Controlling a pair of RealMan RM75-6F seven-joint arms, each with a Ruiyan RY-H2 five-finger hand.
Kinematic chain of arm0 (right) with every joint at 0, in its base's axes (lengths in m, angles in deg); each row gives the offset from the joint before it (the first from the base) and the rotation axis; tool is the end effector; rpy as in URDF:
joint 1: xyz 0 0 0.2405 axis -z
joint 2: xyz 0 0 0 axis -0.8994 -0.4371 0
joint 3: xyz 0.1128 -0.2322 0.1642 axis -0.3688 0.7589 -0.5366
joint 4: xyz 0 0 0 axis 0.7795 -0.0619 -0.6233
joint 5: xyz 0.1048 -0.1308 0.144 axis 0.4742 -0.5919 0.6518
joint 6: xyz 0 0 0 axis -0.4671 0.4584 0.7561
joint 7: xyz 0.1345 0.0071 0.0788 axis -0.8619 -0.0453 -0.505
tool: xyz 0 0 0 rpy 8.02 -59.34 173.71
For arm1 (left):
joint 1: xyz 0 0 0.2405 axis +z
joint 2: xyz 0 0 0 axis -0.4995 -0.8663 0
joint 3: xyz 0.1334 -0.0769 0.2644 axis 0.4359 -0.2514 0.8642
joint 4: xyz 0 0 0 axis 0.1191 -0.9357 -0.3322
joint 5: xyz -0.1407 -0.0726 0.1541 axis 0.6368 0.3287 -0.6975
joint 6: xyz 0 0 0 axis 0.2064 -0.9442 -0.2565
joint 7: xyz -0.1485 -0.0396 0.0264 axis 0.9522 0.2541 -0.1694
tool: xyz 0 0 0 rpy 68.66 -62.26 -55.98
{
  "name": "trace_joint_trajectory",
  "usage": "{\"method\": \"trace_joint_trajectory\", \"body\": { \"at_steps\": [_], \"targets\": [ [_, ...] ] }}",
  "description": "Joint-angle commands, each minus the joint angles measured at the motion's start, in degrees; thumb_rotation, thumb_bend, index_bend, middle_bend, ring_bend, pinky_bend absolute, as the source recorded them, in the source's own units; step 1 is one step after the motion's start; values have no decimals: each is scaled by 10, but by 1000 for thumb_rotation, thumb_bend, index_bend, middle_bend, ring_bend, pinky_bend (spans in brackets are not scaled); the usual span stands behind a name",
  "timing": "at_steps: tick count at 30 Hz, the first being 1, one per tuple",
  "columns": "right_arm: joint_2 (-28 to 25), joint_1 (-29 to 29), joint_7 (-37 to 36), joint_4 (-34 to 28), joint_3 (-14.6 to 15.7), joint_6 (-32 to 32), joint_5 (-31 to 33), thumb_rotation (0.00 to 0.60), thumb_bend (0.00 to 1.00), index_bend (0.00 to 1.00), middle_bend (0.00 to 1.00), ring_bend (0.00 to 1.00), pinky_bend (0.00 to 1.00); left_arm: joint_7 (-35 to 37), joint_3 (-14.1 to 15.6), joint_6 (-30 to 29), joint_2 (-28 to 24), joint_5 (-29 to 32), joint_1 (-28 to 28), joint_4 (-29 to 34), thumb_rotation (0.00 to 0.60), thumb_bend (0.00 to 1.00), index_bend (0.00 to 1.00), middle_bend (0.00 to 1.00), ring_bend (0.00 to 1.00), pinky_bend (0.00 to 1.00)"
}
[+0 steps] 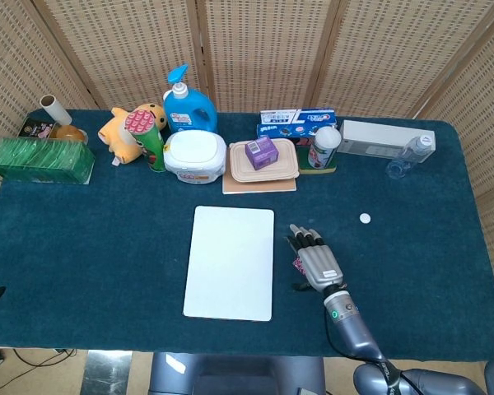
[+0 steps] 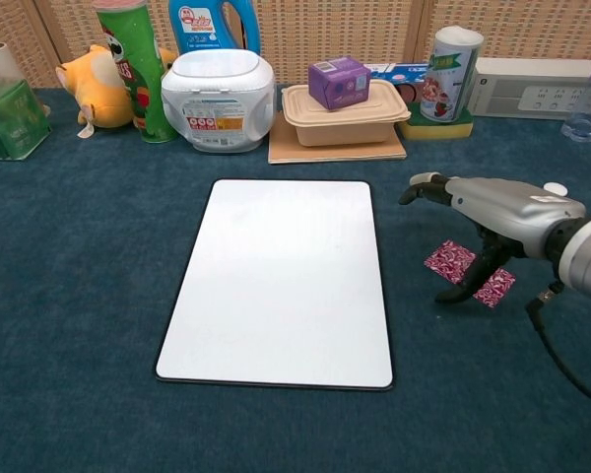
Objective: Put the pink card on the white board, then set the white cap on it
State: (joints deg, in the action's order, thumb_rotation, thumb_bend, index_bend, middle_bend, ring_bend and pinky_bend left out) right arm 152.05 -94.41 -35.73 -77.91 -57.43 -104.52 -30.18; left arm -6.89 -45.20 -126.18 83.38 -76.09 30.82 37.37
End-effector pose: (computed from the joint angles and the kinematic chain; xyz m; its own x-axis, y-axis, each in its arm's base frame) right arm -0.2129 -0.3179 -0.0637 0.3692 -0.3500 0.8609 -0.9255 -0.2226 0.3064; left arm -0.3469 0.1641 0.2382 0.3323 -0.0702 0.9406 0.9389 0.1196 -0.3228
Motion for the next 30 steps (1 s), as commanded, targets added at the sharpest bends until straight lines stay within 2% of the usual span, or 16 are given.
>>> {"method": "trace_joint_trajectory", "body": {
  "at_steps": [1,6,17,30],
  "targets": [
    [0,0,19,-3,-2,-9,26,600,19,100,0,0,0,0,-1,0,0,1,0,0,600,100,0,0,0,0],
    [-3,0,58,-29,-8,-28,93,600,19,107,0,0,0,3,-1,0,-1,3,0,1,600,100,0,0,0,0],
    [-4,0,102,-88,-30,-96,182,600,19,216,0,0,0,9,-2,0,-2,2,0,-1,600,100,0,0,0,0],
    [19,-22,160,-104,-54,-160,283,600,19,237,0,0,0,11,-1,-2,-2,0,2,-2,600,99,0,0,0,0]
  ]
}}
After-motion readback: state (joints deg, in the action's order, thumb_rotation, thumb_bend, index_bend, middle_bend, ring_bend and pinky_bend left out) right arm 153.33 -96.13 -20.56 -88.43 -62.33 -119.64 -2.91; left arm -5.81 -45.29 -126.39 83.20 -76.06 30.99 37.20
